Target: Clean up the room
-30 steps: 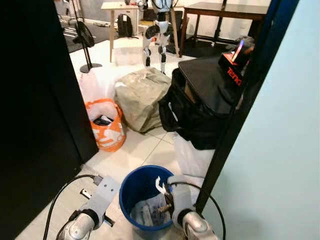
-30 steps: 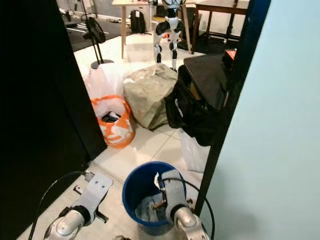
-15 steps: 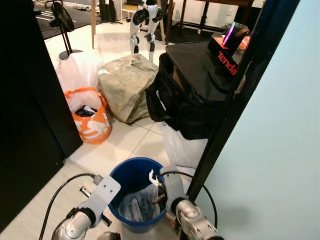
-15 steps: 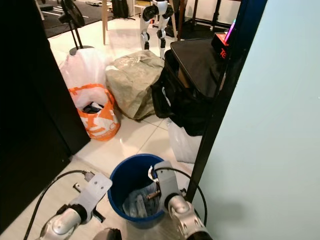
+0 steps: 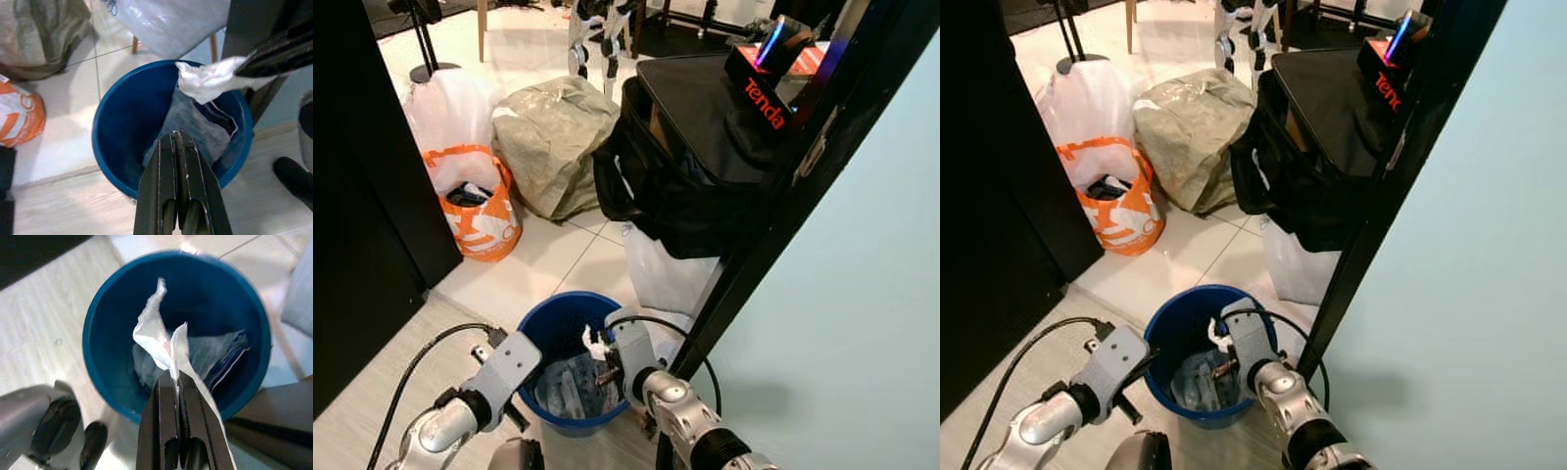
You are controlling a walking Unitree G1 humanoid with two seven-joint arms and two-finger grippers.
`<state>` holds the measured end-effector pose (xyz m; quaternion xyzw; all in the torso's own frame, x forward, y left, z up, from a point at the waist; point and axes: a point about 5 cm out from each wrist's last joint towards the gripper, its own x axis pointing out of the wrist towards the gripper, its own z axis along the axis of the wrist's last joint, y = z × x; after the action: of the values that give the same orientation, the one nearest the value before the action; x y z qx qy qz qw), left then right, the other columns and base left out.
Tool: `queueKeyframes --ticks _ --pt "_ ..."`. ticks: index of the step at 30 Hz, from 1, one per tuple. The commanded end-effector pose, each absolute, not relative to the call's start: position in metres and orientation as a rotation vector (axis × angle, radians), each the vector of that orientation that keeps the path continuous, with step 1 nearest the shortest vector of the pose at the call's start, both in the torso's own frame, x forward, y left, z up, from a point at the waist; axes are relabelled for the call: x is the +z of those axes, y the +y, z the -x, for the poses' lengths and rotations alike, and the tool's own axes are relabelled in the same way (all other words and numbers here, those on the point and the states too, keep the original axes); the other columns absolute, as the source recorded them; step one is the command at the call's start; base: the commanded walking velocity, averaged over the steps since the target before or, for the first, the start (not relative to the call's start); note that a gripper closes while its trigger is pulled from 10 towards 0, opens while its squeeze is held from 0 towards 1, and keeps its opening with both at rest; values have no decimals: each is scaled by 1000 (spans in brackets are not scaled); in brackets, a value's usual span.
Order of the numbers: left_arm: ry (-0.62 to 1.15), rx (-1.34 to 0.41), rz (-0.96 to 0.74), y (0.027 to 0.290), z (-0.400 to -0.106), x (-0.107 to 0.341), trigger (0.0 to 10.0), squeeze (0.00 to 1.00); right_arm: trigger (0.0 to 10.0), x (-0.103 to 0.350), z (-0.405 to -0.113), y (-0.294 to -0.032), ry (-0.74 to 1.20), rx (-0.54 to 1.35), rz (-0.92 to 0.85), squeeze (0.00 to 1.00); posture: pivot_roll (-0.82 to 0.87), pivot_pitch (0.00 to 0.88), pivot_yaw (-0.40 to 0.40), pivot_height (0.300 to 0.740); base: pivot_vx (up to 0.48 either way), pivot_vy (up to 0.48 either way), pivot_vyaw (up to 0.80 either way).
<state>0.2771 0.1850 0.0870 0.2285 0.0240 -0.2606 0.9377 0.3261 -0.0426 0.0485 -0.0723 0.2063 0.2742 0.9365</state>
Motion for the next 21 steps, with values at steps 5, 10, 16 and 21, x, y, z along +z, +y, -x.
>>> queueKeyframes --ticks 5,10,16,21 --pt "52 -611 -456 187 -271 90 10000 0 10000 46 -321 -27 461 621 143 0 59 332 -118 608 0 0 0" --pt "79 -678 -474 189 -266 86 10000 0 10000 46 -321 -25 468 633 112 0 63 337 -122 608 0 0 0" --pt "138 -795 -489 192 -255 80 10000 0 10000 52 -321 -14 471 667 7 0 64 340 -126 608 0 0 0" --pt "163 -858 -494 194 -249 80 10000 0 10000 57 -320 -3 479 692 -114 0 72 337 -129 608 0 0 0"
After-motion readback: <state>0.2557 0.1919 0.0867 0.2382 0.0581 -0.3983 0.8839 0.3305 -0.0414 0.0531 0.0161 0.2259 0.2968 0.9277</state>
